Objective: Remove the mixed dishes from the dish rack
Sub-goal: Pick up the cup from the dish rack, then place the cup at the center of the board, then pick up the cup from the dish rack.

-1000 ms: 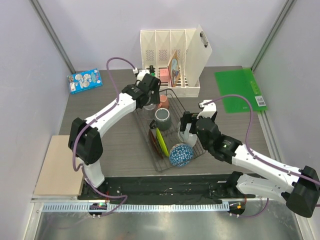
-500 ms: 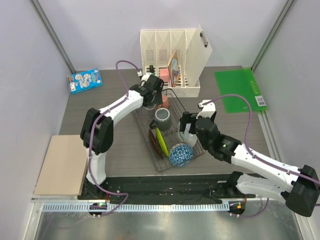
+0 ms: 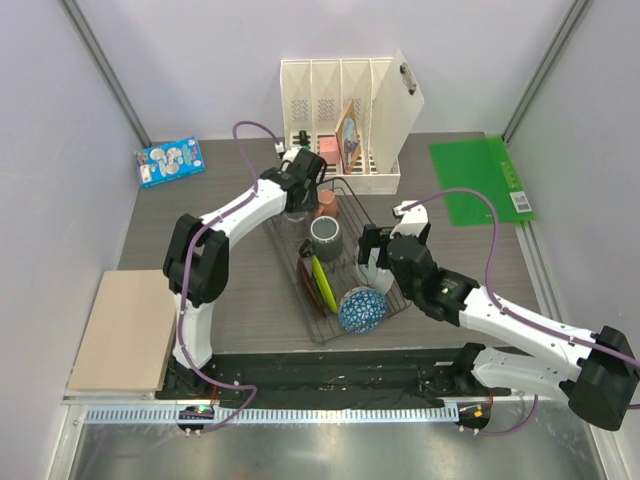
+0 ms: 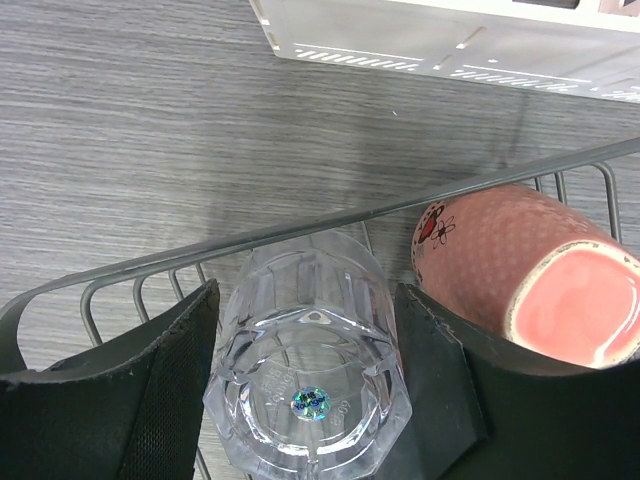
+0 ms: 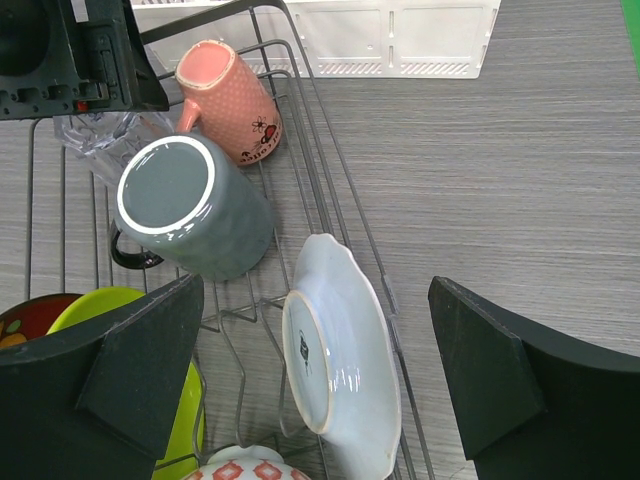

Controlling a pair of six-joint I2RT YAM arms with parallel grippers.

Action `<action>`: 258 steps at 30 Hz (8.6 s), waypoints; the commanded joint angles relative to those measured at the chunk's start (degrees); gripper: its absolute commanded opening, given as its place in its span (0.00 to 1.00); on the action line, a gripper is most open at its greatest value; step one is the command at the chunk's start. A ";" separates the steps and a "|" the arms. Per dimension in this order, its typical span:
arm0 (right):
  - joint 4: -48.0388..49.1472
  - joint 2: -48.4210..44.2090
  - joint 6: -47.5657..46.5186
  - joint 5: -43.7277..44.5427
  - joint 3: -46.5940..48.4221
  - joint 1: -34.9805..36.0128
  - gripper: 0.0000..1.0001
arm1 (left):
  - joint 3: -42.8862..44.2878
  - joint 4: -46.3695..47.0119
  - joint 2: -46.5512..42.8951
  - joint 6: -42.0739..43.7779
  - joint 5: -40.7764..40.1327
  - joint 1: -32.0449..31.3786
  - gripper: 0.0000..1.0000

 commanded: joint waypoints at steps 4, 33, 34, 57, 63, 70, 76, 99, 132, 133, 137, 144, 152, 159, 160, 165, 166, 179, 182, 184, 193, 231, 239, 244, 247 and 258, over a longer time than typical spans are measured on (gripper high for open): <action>2.28 -0.27 0.86 0.95 -0.22 0.07 0.99 | -2.57 0.32 -6.33 1.97 -0.67 0.41 0.29; 12.99 -17.76 12.45 -16.95 -5.58 -12.65 1.00 | -36.22 62.91 -43.25 -26.04 63.48 11.74 0.00; 15.35 -17.85 13.15 -19.68 -5.84 -13.63 1.00 | -39.11 66.38 -43.60 -28.23 65.49 11.75 0.00; 37.68 -3.62 21.25 -46.51 -2.95 -14.51 0.87 | -44.50 74.22 -43.43 -33.70 64.90 11.40 0.00; 43.84 6.38 23.79 -50.38 0.56 -14.34 0.83 | -44.41 75.02 -42.82 -34.06 65.08 10.43 0.00; 47.54 11.94 24.32 -51.35 3.21 -13.90 0.46 | -44.76 75.03 -42.64 -34.06 65.60 9.99 0.00; 42.10 7.74 21.08 -47.84 2.33 -13.99 0.08 | -42.48 65.46 -43.95 -27.31 64.38 10.08 0.10; -23.10 -8.89 11.22 21.85 15.95 -18.20 0.01 | -38.35 10.26 -54.23 -13.95 22.92 10.16 1.00; -35.34 52.01 23.80 -26.56 52.24 -64.26 0.01 | -35.54 -5.13 -52.66 -11.73 11.02 10.16 1.00; -35.34 52.54 23.71 -26.74 52.94 -64.26 0.01 | -35.45 -5.22 -52.40 -11.65 10.94 10.16 1.00; -35.25 55.01 23.53 -27.35 54.79 -64.26 0.01 | -35.18 -5.48 -51.78 -11.47 10.32 10.16 1.00; -34.29 54.05 21.69 -27.62 54.36 -64.26 0.50 | -34.92 -5.83 -51.52 -11.38 10.32 10.16 1.00; -33.23 47.12 23.35 -30.16 52.51 -64.09 0.74 | -34.39 -6.36 -51.52 -11.21 10.85 10.16 1.00; -23.13 32.19 31.70 -42.64 41.81 -59.27 0.80 | -33.95 -3.55 -53.71 -9.36 12.95 10.08 1.00; -22.08 30.24 31.71 -42.91 40.83 -57.95 0.81 | -34.04 -3.03 -54.06 -9.36 13.04 10.16 1.00; -9.69 20.05 22.17 -43.36 31.62 -41.52 0.81 | -36.06 0.75 -55.03 -8.13 13.57 9.99 1.00; -8.46 19.16 19.69 -42.48 30.55 -38.28 0.80 | -36.32 2.41 -54.95 -8.13 13.40 9.90 1.00; 10.70 3.27 9.92 -0.47 5.68 -3.36 0.88 | -26.35 12.21 -39.10 -2.95 3.82 0.86 1.00; 8.96 0.62 7.72 -2.12 5.84 -2.39 0.92 | -12.01 0.52 -26.62 0.39 1.01 -3.36 1.00; 7.38 -0.71 7.19 -2.48 6.72 -2.30 0.95 | -7.43 -3.01 -21.75 1.53 -0.75 -5.99 1.00; 5.36 -6.69 5.96 -3.09 4.61 -2.30 1.00 | -6.53 4.00 -13.81 3.20 8.73 -6.71 1.00; 2.29 -6.51 5.52 -6.17 3.20 -2.30 0.98 | -8.03 3.05 -11.08 13.75 14.71 -9.08 0.29; -3.77 -9.06 3.67 -7.93 9.53 -2.30 0.98 | -1.53 -1.79 -18.46 15.34 14.63 -9.17 0.00; -4.49 -12.04 5.76 -3.55 9.28 -2.30 1.00 | -1.34 -1.27 -24.35 15.25 15.24 -9.08 0.00; 1.90 -15.91 10.08 0.95 2.72 -2.39 1.00 | -5.11 4.06 -29.27 12.45 23.21 -7.68 0.00; 8.95 -17.32 10.70 -17.14 -0.39 -3.27 0.98 | -31.83 65.33 -37.10 -36.57 72.18 9.46 0.00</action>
